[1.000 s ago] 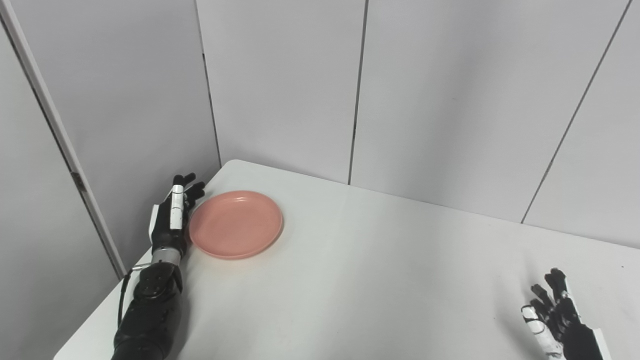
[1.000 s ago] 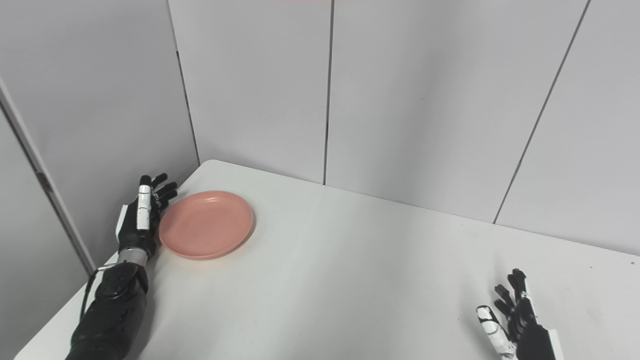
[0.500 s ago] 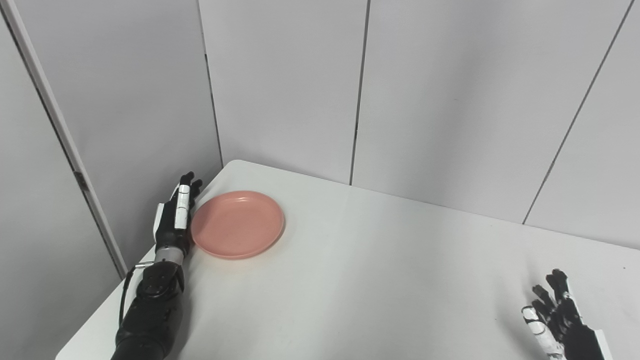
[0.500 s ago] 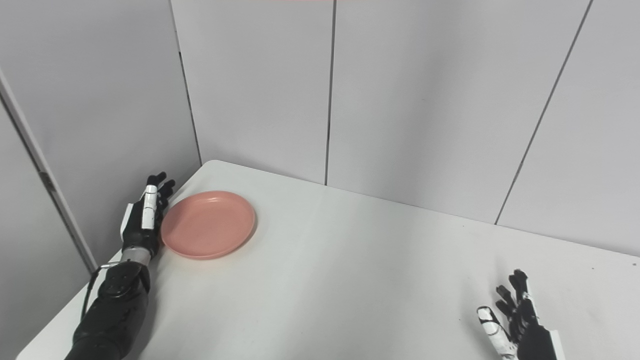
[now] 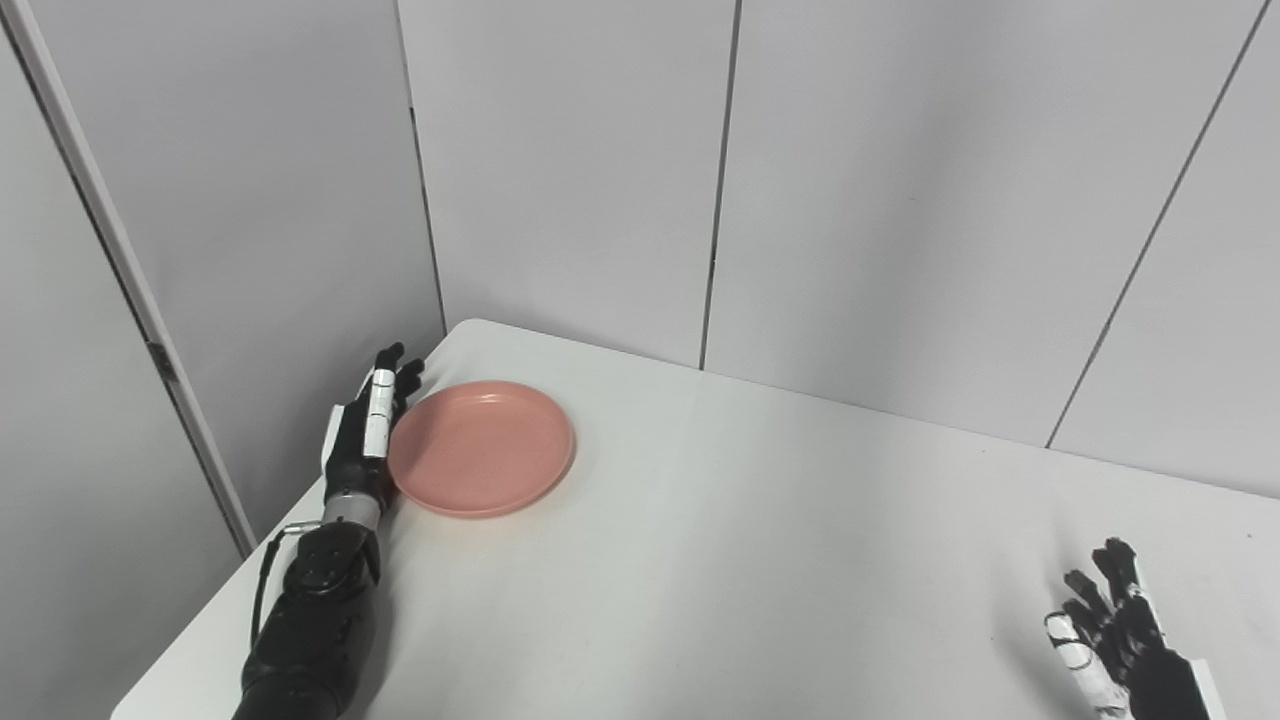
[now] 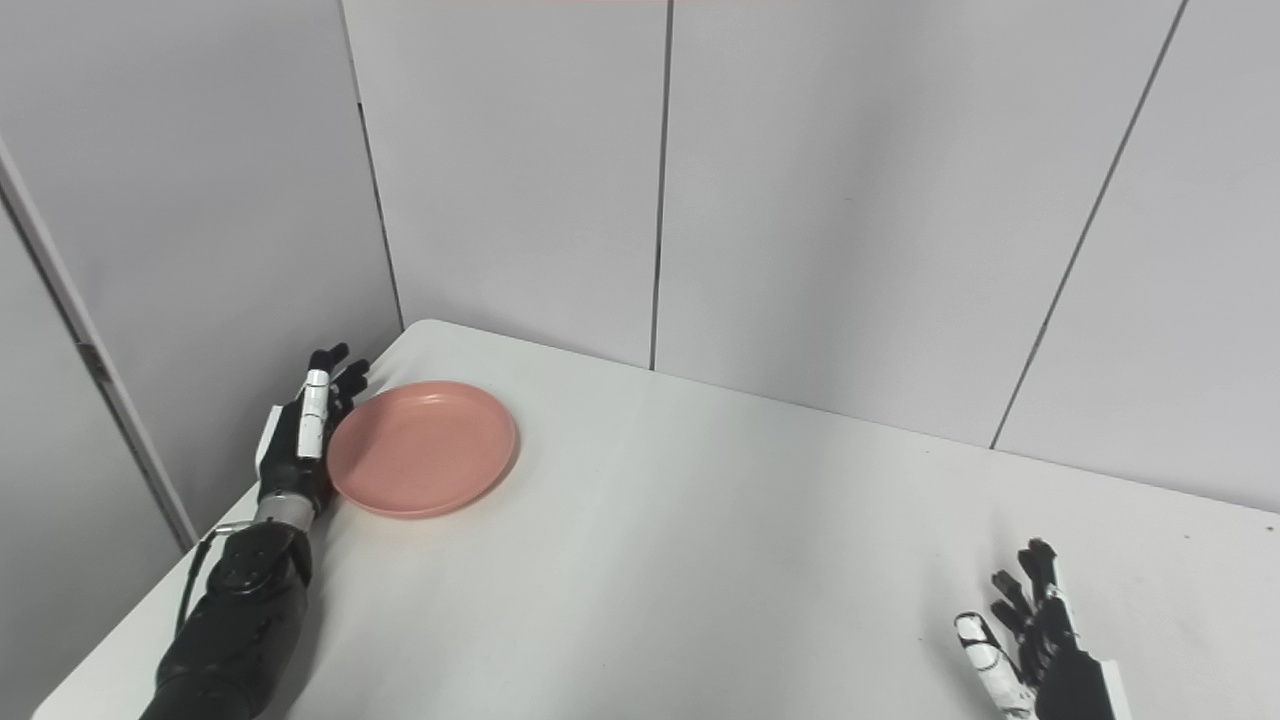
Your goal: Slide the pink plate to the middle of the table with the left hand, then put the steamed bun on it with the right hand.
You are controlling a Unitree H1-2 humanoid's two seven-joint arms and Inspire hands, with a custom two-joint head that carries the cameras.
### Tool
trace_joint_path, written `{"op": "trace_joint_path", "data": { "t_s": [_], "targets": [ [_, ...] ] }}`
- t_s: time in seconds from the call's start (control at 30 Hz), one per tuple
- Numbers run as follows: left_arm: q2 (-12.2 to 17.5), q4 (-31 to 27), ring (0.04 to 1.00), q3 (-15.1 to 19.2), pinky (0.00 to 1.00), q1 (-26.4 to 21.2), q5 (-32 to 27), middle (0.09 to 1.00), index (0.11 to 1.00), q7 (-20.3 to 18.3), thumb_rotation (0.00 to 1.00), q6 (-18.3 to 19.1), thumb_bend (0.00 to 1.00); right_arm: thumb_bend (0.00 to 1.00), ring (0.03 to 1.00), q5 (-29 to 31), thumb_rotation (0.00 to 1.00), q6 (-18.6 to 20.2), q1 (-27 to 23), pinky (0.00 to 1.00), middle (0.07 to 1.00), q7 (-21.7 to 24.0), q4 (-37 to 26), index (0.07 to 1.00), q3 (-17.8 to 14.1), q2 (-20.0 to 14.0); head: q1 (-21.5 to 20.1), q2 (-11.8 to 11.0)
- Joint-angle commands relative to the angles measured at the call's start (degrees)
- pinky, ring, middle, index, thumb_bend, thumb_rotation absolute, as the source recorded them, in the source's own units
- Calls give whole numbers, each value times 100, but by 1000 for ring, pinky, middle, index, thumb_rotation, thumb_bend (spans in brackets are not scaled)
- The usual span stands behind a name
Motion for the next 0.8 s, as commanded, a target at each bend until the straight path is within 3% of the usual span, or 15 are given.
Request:
{"op": "trace_joint_path", "data": {
  "t_s": [0.0, 0.5, 0.63, 0.77],
  "targets": [
    [-94, -75, 902, -24, 992, -149, -123, 859, 882, -184, 1000, 52, 808, 350, 918, 31, 639, -190, 52, 903, 980, -33, -3, 1000, -32, 7, -6, 0],
    [-410, -453, 892, 86, 956, -156, -557, 859, 879, -340, 996, 329, 806, 377, 914, 24, 659, -89, 56, 897, 974, -35, -74, 1000, -32, 14, -43, 8],
    [-524, -685, 893, -74, 971, -105, -470, 864, 887, -385, 1000, 539, 796, 361, 909, -6, 649, -119, 58, 886, 973, -40, -86, 1000, -23, 12, -49, 7],
    [-627, -728, 892, -286, 930, -88, -319, 865, 881, -443, 1000, 502, 789, 358, 912, 29, 632, -100, 57, 886, 974, -32, -97, 1000, -29, 32, -64, 3]
  ]
}}
